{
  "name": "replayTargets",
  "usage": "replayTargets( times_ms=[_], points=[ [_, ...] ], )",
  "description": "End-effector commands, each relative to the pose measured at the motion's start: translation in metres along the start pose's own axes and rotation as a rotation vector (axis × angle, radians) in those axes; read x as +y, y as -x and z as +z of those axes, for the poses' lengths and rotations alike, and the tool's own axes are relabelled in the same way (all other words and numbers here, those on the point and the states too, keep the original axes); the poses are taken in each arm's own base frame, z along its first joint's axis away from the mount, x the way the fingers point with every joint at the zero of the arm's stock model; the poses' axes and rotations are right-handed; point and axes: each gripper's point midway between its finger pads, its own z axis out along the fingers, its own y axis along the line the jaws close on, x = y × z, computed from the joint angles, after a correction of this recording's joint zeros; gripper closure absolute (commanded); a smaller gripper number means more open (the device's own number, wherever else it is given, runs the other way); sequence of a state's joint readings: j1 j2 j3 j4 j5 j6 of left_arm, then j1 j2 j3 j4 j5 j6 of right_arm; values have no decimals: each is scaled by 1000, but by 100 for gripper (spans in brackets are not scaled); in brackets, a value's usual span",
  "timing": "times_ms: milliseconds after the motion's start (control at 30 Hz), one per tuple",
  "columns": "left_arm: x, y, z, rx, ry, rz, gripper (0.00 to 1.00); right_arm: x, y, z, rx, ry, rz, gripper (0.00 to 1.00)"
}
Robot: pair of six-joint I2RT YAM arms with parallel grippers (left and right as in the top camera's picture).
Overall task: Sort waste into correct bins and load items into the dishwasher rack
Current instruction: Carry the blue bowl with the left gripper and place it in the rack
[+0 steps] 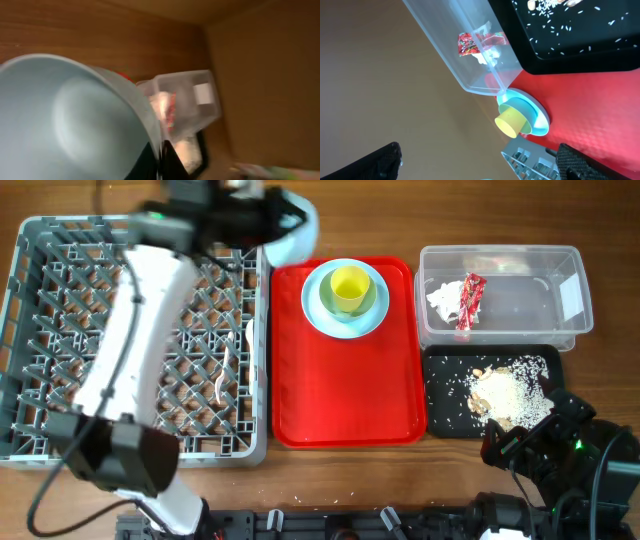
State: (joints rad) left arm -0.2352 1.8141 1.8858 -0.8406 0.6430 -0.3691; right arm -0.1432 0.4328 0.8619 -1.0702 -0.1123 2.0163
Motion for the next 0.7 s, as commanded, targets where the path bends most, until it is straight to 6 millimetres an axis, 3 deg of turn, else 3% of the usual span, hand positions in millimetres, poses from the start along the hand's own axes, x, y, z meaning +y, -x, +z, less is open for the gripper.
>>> replayTargets(
  times_ms=[0,133,200,233,400,667],
  points=[
    [11,18,-47,103,-496,-108,96,2,-2,-3,8,9,57,0],
    [64,34,-70,95,-637,-238,96,2,-2,-3,8,9,57,0],
    [105,37,-63,93,-616,-361,96,2,-2,-3,8,9,57,0],
    [138,37,-57,95,-613,-459,96,2,-2,-3,8,9,57,0],
    [210,27,-48,93,-643,-661,96,2,-2,-3,8,9,57,0],
    [258,19,-47,50,-528,-752,96,2,-2,-3,8,9,57,0]
  ],
)
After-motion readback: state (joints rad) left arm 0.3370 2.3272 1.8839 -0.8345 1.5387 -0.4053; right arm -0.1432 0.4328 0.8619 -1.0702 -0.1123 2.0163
